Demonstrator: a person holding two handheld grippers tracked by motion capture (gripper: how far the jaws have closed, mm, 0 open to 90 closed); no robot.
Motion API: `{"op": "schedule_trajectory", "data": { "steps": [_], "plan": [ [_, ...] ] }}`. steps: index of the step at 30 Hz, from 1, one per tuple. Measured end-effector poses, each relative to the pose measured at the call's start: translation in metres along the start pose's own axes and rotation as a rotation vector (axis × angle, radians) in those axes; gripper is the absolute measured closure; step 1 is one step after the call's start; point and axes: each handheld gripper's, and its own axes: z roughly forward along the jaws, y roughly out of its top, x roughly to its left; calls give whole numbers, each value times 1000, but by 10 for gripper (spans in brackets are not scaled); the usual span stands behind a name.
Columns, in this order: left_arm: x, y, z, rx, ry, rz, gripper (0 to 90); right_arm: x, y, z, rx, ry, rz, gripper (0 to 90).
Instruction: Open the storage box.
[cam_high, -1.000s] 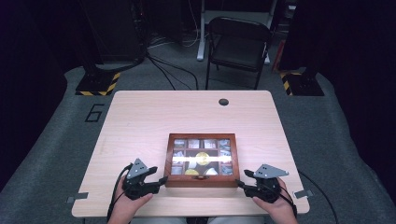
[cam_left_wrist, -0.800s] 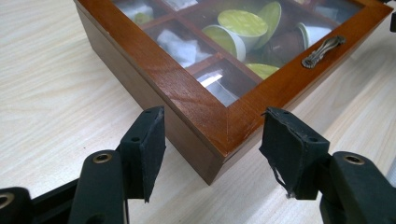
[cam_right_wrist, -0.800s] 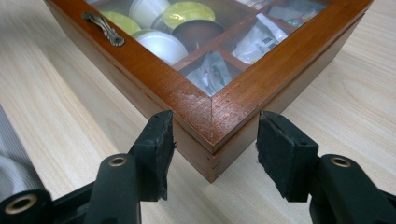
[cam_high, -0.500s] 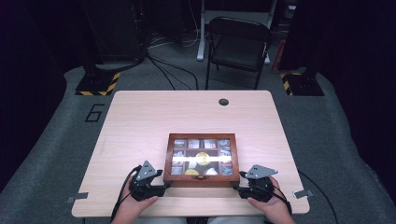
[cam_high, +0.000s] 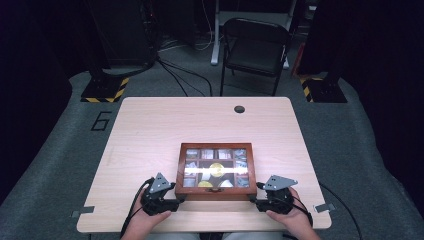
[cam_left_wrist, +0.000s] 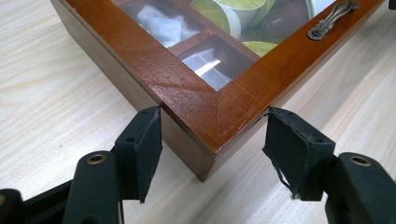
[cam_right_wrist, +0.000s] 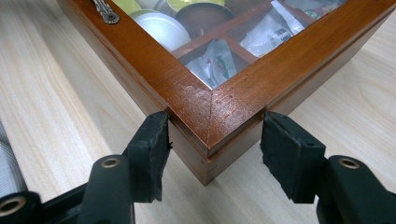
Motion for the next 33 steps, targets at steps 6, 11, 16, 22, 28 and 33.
{"op": "schedule_trajectory", "data": {
  "steps": [6,11,16,22,28,33],
  "plan": [
    [0,0,-1,0,3,-4,398,-1,2,1,0,1,3,416],
    [-1,0,0,-3,15,6,398,-2,2,1,-5,6,3,417],
    [-2,0,0,-5,18,16,398,-1,2,1,-4,-1,4,417],
    [-1,1,0,-1,15,23,409,0,3,0,-5,-5,-1,430],
    [1,4,-2,-38,-2,3,419,1,4,-3,-39,-27,13,446],
    [3,8,-7,-75,-21,-14,419,0,7,-7,-65,-34,14,452]
  ]
}}
